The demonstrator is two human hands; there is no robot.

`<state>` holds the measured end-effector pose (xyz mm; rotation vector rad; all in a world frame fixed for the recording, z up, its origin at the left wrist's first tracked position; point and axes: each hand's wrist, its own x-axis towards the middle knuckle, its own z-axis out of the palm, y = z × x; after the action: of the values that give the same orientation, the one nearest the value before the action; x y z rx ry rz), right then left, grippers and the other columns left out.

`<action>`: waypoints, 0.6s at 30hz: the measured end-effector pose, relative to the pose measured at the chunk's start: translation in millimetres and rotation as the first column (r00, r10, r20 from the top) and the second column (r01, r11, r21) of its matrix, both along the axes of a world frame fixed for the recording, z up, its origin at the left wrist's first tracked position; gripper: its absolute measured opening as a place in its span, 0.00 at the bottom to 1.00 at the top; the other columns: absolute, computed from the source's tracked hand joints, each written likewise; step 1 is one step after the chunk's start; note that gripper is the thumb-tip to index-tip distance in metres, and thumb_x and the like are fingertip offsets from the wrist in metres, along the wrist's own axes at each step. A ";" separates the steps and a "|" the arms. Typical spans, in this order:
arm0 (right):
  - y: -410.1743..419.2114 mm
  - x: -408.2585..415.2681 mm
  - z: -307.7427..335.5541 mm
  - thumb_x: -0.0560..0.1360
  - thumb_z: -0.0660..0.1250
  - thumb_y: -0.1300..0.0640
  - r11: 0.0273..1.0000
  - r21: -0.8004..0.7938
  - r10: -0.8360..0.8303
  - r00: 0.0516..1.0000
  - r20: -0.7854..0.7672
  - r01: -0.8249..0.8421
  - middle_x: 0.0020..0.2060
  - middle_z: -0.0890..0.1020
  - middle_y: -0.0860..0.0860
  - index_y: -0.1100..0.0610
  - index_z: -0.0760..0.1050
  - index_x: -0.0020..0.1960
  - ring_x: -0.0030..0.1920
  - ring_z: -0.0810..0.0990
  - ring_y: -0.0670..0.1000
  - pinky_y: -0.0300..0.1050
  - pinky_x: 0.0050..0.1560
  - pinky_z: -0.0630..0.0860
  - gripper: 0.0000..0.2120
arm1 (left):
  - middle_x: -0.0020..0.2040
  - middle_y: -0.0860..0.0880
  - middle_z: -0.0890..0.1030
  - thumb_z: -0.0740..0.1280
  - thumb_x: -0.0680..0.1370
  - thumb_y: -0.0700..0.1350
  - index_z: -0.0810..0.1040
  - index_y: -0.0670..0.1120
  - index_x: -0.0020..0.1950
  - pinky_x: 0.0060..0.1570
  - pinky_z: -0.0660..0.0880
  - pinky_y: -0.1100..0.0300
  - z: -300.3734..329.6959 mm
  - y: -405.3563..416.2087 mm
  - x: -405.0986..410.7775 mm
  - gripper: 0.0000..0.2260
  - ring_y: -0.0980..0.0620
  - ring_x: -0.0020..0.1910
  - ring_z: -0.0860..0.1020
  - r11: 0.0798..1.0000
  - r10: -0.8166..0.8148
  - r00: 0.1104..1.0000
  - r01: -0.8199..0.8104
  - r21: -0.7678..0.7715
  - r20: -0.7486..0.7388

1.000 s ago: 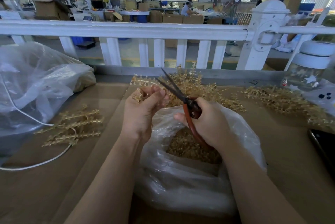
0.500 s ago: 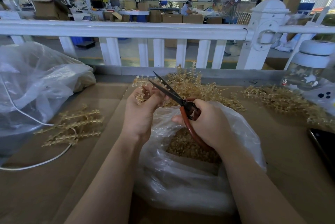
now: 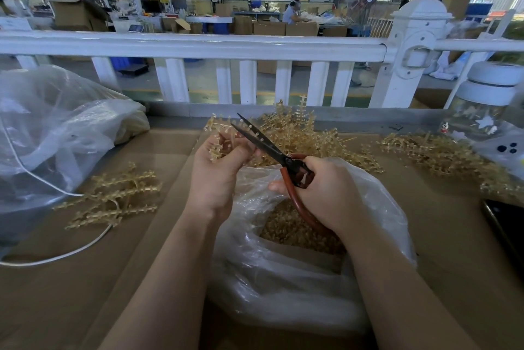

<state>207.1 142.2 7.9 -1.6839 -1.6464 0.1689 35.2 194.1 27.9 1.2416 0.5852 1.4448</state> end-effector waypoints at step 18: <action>-0.6 -0.2 2.0 0.63 0.65 0.22 0.999 0.035 -0.037 0.998 0.049 0.036 0.35 0.76 0.32 0.43 0.80 0.54 0.38 0.75 0.33 0.30 0.33 0.66 0.31 | 0.37 0.44 0.81 0.66 0.75 0.31 0.80 0.42 0.41 0.48 0.79 0.57 2.8 0.6 -7.5 0.08 0.49 0.38 0.80 0.994 -0.080 0.997 0.078 -0.075 -0.022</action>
<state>206.9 141.6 9.9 -1.7036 -1.6447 0.0816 27.7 194.6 30.7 1.2123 0.5947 1.3317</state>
